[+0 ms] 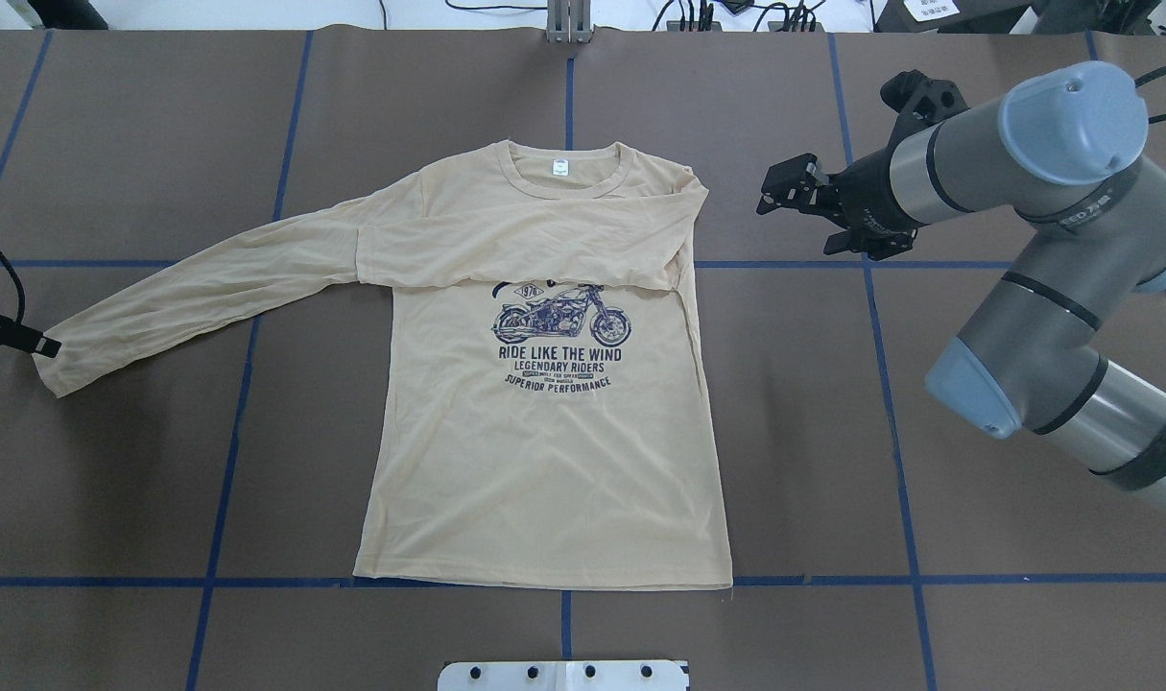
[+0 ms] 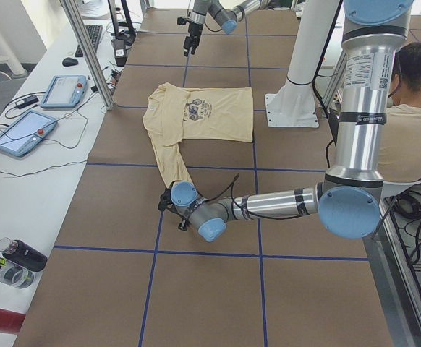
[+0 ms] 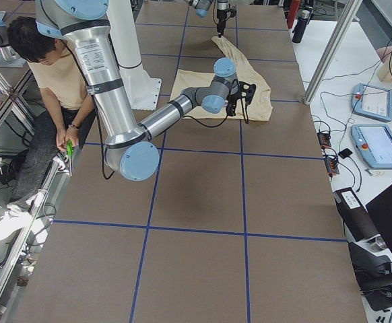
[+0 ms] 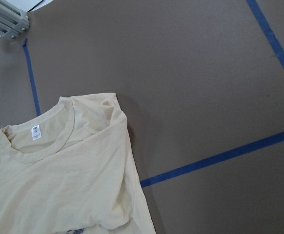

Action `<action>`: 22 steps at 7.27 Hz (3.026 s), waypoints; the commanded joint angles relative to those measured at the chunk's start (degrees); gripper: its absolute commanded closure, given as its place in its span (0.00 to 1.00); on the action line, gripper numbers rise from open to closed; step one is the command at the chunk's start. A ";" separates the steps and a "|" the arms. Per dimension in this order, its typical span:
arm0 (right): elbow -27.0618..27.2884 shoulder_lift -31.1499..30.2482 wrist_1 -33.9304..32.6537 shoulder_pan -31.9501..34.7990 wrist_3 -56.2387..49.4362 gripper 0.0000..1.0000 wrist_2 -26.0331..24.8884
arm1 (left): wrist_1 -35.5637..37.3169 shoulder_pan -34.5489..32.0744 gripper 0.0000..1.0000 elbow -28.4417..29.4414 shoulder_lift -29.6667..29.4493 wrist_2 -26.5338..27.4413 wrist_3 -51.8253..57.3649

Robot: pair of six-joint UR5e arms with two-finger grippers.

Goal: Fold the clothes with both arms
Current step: 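Grasp the other sleeve cuff with the left gripper, then carry the sleeve with the left gripper across toward the collar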

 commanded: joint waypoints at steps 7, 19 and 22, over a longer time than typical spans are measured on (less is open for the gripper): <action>-0.08 -2.88 -0.09 6.29 -0.79 0.01 6.57 | 1.40 -0.13 1.00 -19.10 -1.53 -6.25 -23.81; -0.70 -9.83 0.35 11.69 -8.53 0.01 7.74 | 9.40 19.18 1.00 0.10 -53.57 17.44 -68.57; -0.52 -9.66 0.26 11.69 -8.53 0.01 7.74 | 9.31 21.39 1.00 4.93 -57.97 19.67 -68.49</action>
